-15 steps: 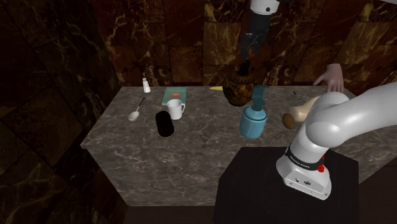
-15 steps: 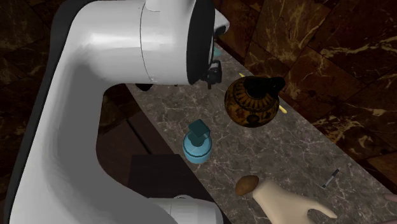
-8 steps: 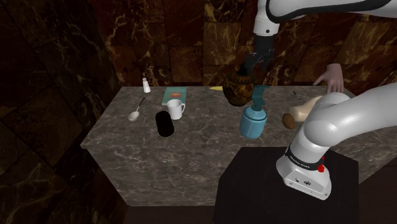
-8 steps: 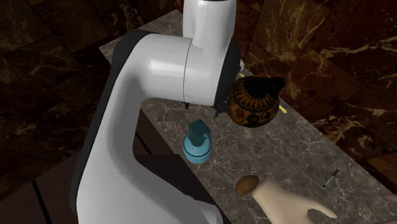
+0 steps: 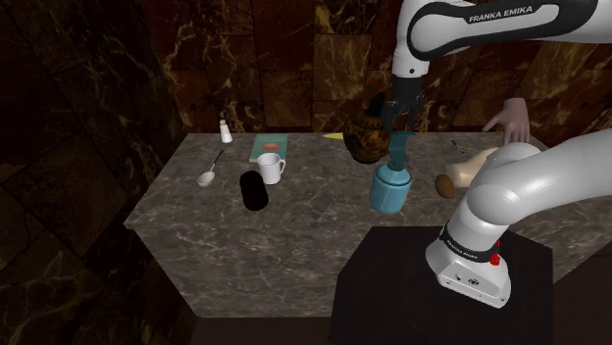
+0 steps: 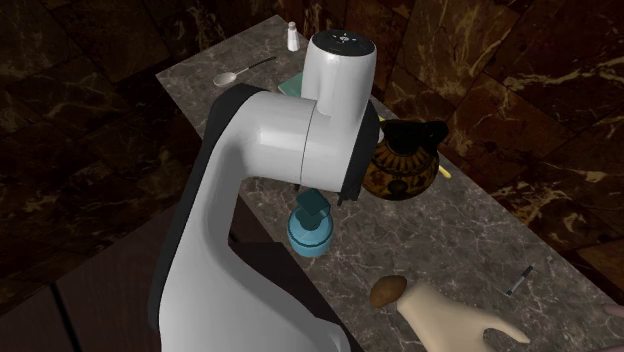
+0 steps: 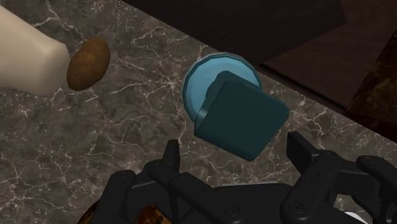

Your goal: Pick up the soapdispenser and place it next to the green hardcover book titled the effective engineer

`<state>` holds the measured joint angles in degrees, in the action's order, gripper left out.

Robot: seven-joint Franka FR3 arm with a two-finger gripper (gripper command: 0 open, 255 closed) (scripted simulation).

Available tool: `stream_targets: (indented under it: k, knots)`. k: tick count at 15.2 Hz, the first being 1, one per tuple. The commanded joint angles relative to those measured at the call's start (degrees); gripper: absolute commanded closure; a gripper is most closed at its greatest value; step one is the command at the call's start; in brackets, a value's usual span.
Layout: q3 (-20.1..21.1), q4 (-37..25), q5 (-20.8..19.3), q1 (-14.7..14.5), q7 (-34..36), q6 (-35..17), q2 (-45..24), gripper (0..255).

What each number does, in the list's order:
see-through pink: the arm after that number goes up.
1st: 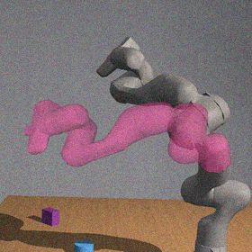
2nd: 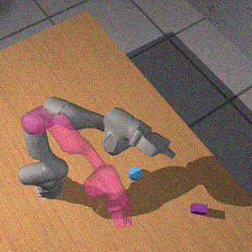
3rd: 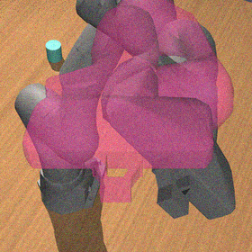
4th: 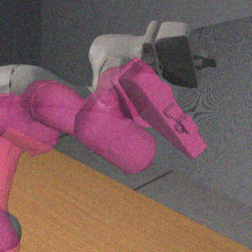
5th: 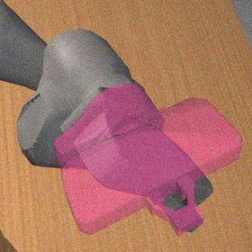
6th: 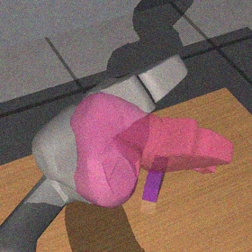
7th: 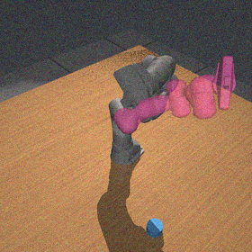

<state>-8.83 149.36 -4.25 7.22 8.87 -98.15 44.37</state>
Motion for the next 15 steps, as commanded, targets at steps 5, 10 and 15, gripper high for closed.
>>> stream_targets:
  k: [5, 10, 15]
  knots:
    - [-0.17, 2.03, -0.17, 0.11, -0.01, -1.92, 0.11, 0]
    - [-0.17, 2.02, -0.17, 0.11, -0.02, -1.91, 0.11, 255]
    - [-0.17, 2.01, -0.17, 0.11, -0.02, -1.91, 0.1, 255]
